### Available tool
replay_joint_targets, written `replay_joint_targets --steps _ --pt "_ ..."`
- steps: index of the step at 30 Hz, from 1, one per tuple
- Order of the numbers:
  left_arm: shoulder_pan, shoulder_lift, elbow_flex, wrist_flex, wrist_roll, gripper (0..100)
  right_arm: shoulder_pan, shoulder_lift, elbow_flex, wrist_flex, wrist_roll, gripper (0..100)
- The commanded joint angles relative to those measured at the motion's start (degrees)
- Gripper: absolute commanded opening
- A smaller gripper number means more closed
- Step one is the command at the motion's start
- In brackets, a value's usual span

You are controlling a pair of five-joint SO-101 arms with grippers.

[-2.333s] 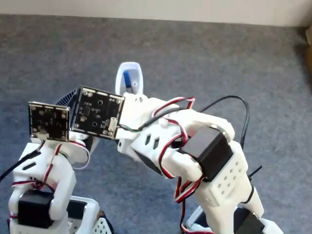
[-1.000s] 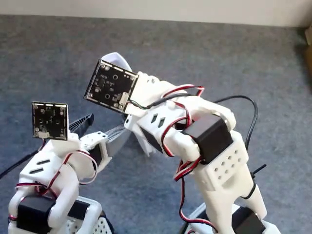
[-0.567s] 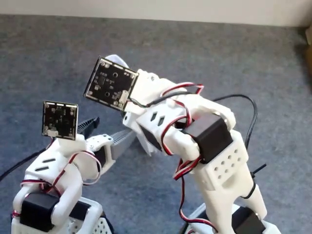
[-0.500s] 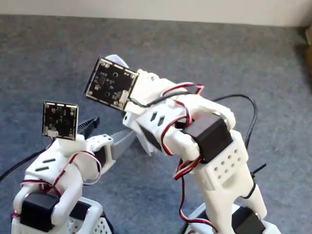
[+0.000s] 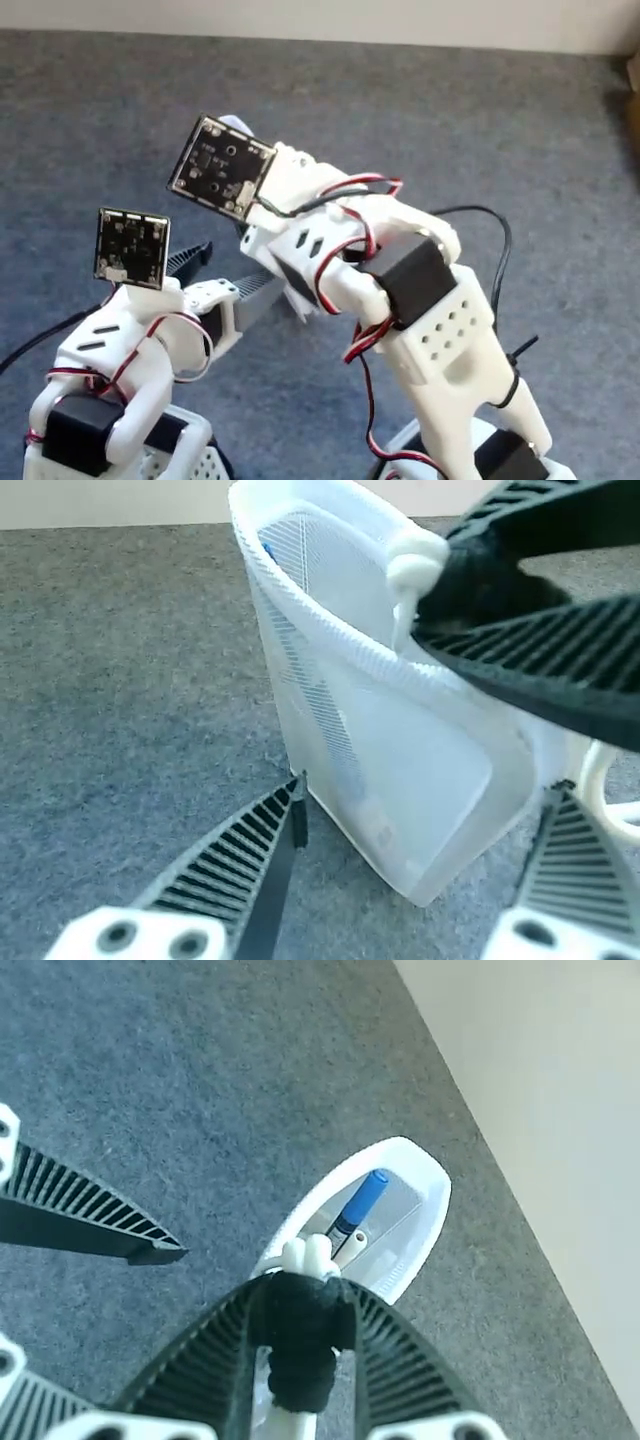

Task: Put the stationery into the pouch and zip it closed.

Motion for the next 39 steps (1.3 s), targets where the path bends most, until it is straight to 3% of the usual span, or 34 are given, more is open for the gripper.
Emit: replay_joint_targets --steps 1,7,13,18,24,29,34,39 --pt "-4.53 -0.22 -0.48 -1.41 0.97 34 -0.13 -1.45 -0.31 0.75 -0.70 0.4" --pt "-13.14 -0.22 -0.48 -1.05 1.49 34 1.80 -1.45 -0.31 1.19 -0.70 0.4" --pt "-14.29 -0.22 -4.00 -0.88 -10.46 29 4.26 -1.45 -0.04 1.36 -0.79 0.4" --pt "-14.20 -0.22 -7.69 3.16 -15.21 29 4.26 -1.45 0.04 1.36 -0.79 0.4" --pt "-13.49 -0.22 -11.65 7.91 -14.95 36 4.18 -1.45 0.22 1.36 -0.79 0.4" --pt "-6.55 -0.22 -11.38 8.00 -9.67 36 4.18 -1.45 0.13 1.36 -0.79 0.4" --pt "-7.34 -0.22 -10.59 7.30 -5.54 36 4.09 -1.45 0.13 3.21 -0.88 0.4" --pt "-8.13 -0.22 -5.32 1.32 -1.14 36 4.09 -1.45 -0.13 3.65 -0.88 0.4"
